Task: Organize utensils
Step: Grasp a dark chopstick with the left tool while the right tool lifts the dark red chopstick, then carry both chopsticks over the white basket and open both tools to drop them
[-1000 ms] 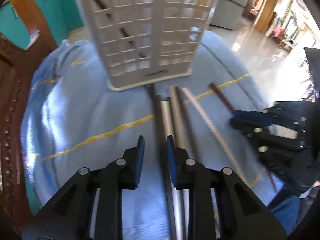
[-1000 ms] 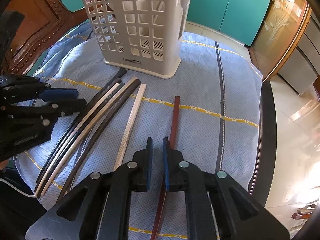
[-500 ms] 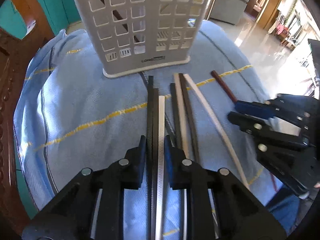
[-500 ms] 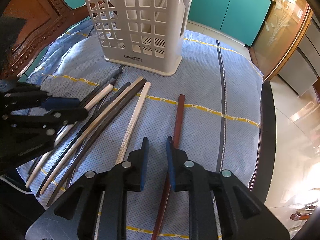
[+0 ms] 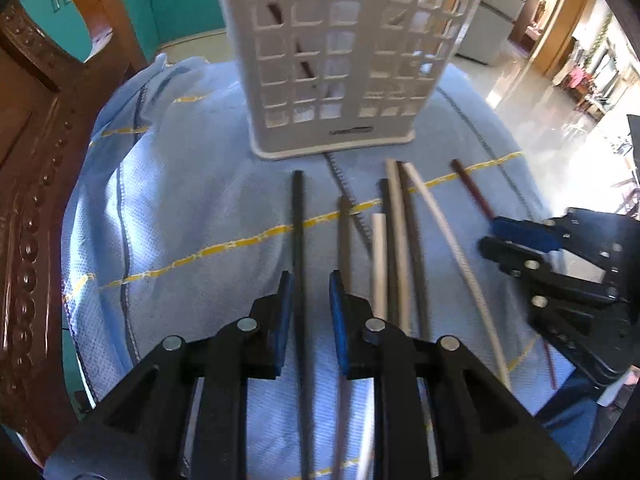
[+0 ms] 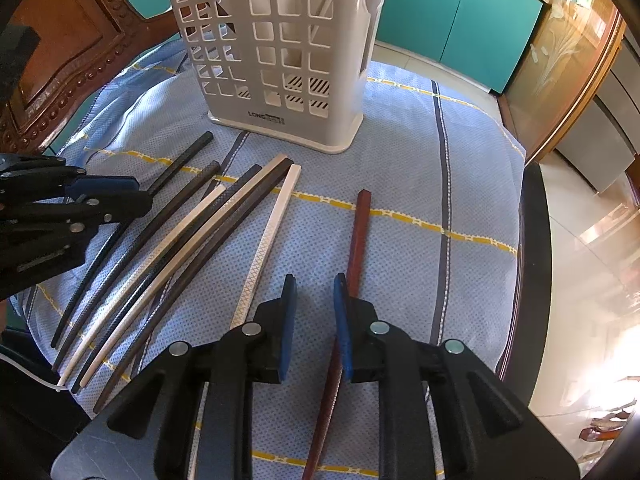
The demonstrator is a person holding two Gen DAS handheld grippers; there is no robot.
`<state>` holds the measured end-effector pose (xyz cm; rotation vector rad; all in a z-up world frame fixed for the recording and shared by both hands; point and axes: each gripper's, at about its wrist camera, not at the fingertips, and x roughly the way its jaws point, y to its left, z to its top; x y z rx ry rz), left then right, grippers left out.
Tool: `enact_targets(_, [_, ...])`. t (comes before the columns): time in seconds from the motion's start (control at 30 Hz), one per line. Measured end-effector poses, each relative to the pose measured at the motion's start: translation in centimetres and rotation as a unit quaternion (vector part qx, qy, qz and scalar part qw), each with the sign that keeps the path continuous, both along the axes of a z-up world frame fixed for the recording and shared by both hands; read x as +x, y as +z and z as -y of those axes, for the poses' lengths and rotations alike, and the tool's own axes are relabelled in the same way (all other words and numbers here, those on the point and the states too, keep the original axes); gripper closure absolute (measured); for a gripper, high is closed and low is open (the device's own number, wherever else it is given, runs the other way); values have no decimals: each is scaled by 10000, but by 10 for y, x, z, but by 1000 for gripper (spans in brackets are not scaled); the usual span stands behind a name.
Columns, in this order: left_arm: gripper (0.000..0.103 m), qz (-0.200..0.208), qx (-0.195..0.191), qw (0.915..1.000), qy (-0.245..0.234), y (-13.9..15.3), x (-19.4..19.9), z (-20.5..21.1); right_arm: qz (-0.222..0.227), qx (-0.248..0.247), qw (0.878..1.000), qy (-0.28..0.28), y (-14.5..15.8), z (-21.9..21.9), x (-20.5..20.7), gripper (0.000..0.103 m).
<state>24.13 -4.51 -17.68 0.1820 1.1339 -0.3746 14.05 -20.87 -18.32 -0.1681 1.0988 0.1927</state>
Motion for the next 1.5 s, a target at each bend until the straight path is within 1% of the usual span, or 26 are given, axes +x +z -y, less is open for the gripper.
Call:
enact_targets(0.13, [81,-57,141,9999,36,-8,11,0,-29,10,10000,-20,-4,0,3,83])
enact_targets(0.3, [80,102,285,9995,8,-10,22,10,14,97,9999,-74,-5,1,9,82])
enact_targets(0.33, [80,139,312,9994,-7,-10,23,14,20,132,9999,-60,-5,1,10,85])
enact_targets(0.37, [87,158,313,9994,-41,-10,24,16,5,226,9997,-17,-6,1,11,101])
enact_targets(0.43, [96,131,252,9995,-107,-8,21,23,29,301,9995,-14,-4,2,10,103])
enact_targets(0.5, [96,211,262,9994,-96,-4,19,24,254,345,9991,9,6,3,6,103])
enact_targets(0.6, [96,552,-84,9984,-50,25,8,18,810,709,9941,87,41,11,-9,102])
enact_targets(0.63, [96,750,-252,9969,-24,40,2,13,1081,832,9906,111,57,16,-17,103])
enact_targets(0.67, [96,973,-418,9944,-2,56,-6,9,1311,960,9866,139,71,20,-24,103])
enact_targets(0.7, [96,1130,-536,9921,12,66,-11,8,1477,1071,9831,154,81,25,-29,103])
enact_targets(0.77, [96,1598,-813,9837,96,97,-29,1,1888,1294,9733,148,105,34,-45,102])
enact_targets(0.8, [96,1754,-880,9805,117,106,-34,-4,1986,1357,9705,161,112,36,-50,102])
enact_targets(0.83, [96,2029,-999,9740,166,121,-42,-9,1979,1426,9696,172,116,40,-53,102])
enact_targets(0.9, [96,2190,-1125,9689,237,133,-48,-15,1536,1462,9772,121,104,42,-45,102])
enact_targets(0.93, [96,2186,-1146,9687,257,133,-46,-18,1359,1377,9811,-57,91,43,-38,101])
enact_targets(1.0, [96,2180,-1119,9691,294,129,-43,-18,810,970,9913,-373,59,40,-19,91])
enact_targets(1.03, [96,2154,-1072,9702,287,126,-40,-14,491,693,9951,-509,39,37,-8,90])
enact_targets(1.07, [96,2128,-1056,9710,278,124,-41,-12,312,506,9966,-572,26,34,0,90])
enact_targets(1.13, [96,2134,-1049,9710,235,122,-42,-10,108,394,9974,-589,13,32,10,89])
enact_targets(1.17, [96,2144,-1046,9709,230,120,-47,-11,38,370,9976,-580,9,32,12,87])
enact_targets(1.23, [96,2136,-1061,9709,223,113,-38,-12,-101,334,9976,-605,0,29,17,87])
enact_targets(1.27, [96,2140,-1055,9708,231,113,-38,-12,-148,360,9975,-584,-2,27,17,87])
enact_targets(1.3, [96,2146,-1062,9706,234,114,-41,-18,-181,397,9976,-544,-4,24,17,91])
enact_targets(1.33, [96,2154,-1073,9703,239,115,-42,-18,-136,427,9977,-511,-3,22,16,96])
enact_targets(1.4, [96,2197,-1108,9689,257,118,-43,-20,52,544,9976,-422,8,17,13,97])
enact_targets(1.5, [96,2372,-1165,9640,309,128,-51,-26,598,770,9947,-339,41,18,-8,97])
